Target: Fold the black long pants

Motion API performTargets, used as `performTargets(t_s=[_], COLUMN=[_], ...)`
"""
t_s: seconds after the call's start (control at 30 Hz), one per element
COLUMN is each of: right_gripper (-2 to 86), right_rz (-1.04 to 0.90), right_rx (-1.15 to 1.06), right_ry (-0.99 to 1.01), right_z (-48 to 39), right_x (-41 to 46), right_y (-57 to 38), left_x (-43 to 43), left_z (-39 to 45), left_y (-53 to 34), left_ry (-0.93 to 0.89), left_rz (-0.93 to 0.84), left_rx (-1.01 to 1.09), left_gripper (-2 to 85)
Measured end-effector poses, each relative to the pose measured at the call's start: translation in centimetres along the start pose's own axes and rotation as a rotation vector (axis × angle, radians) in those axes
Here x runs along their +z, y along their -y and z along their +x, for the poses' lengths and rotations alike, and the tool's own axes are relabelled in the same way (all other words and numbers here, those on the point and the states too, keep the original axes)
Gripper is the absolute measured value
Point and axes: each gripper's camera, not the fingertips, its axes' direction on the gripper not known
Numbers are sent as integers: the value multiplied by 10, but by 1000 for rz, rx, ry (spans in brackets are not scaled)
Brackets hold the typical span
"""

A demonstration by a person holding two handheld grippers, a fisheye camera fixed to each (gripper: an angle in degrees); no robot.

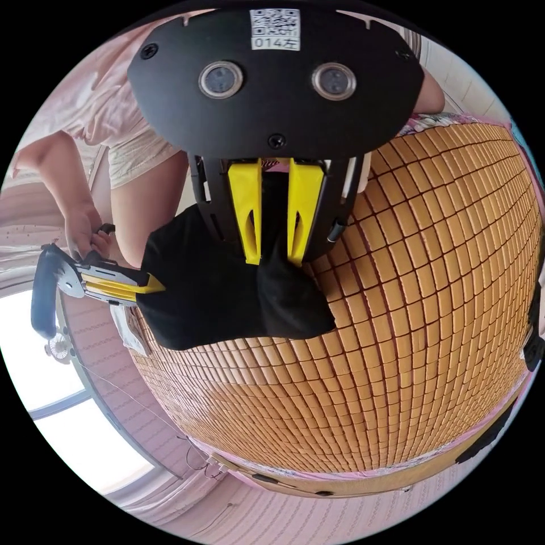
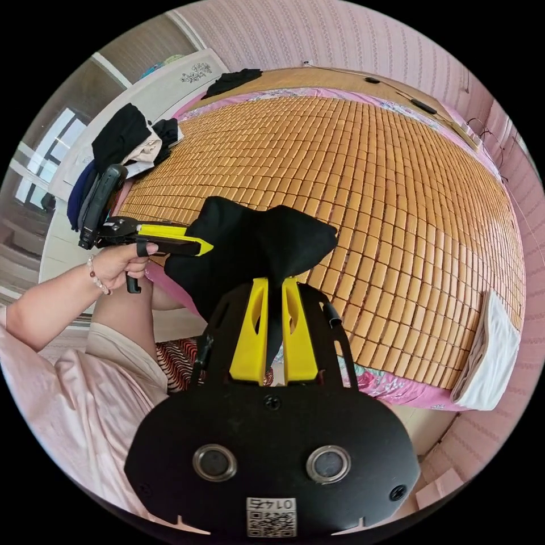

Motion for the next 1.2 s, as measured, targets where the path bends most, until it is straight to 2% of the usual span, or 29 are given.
performTargets(t_s=[0.2, 0.37, 0.57, 0.7, 0.83, 0.93, 0.97, 1.07, 1.2], right_gripper=[29, 29, 33, 43, 63, 67, 69, 70, 60], right_rz=[87, 96, 47, -91, -214, -290, -331, -284, -234], right_rx=[-176, -219, -144, -59, 104, 270, 311, 346, 362], right_ry=[-203, -278, -264, -335, -369, -371, -383, -325, -391], right_z=[-13, 25, 131, 216, 287, 330, 339, 338, 310], right_x=[-73, -125, -192, -223, -209, -173, -160, -154, -162], right_y=[-25, -55, -97, -122, -143, -167, -175, -187, -193], left_x=[-8, 5, 40, 81, 152, 203, 206, 199, 182], left_z=[55, 128, 245, 347, 422, 448, 448, 442, 440], left_y=[-2, 25, 81, 128, 160, 171, 171, 169, 157], left_ry=[-99, -170, -293, -378, -323, -171, -158, -243, -278], left_rz=[173, 214, 220, 194, 119, -61, -65, -47, -28], left_rx=[22, 111, 205, 279, 288, 329, 324, 317, 327], left_gripper=[66, 66, 66, 73, 80, 85, 86, 88, 87])
